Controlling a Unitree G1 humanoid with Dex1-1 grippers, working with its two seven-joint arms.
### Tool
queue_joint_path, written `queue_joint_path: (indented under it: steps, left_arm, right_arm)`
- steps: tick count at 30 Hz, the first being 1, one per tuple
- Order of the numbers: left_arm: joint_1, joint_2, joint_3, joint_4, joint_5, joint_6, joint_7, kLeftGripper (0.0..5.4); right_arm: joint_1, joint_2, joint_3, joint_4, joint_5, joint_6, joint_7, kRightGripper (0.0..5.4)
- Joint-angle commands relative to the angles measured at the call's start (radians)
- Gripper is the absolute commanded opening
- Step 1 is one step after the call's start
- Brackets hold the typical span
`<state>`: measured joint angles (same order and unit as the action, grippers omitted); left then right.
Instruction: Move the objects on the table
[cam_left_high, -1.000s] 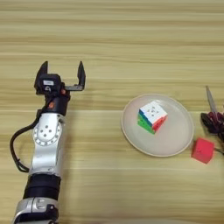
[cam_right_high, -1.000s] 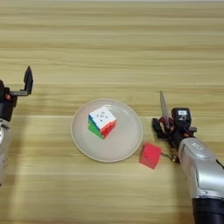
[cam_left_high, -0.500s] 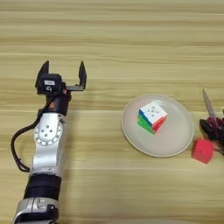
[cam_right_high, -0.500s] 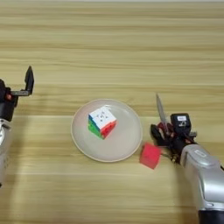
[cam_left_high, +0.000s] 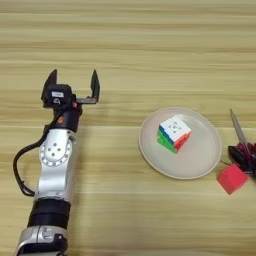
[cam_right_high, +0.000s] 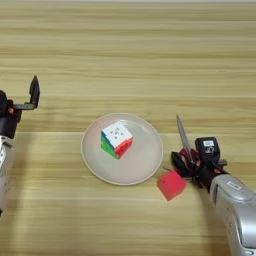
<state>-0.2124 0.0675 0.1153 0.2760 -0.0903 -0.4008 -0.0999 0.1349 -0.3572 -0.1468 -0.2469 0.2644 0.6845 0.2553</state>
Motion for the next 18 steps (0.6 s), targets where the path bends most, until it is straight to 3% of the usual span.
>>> queue_joint_path:
  steps: [1, 12, 18]
  left_arm:
    - [-0.006, 0.002, 0.0, 0.0, -0.005, -0.004, -0.003, 5.4]
    - [-0.006, 0.003, 0.001, 0.002, -0.005, -0.004, -0.004, 5.4]
    - [-0.009, 0.005, 0.002, 0.008, -0.006, -0.005, -0.006, 5.4]
  right_arm:
    - [0.082, 0.031, 0.041, 0.069, 0.015, 0.121, 0.008, 3.83]
    - [0.045, 0.049, 0.01, 0.027, 0.043, 0.108, 0.001, 3.83]
    - [0.017, 0.059, -0.019, -0.01, 0.088, 0.144, -0.001, 3.83]
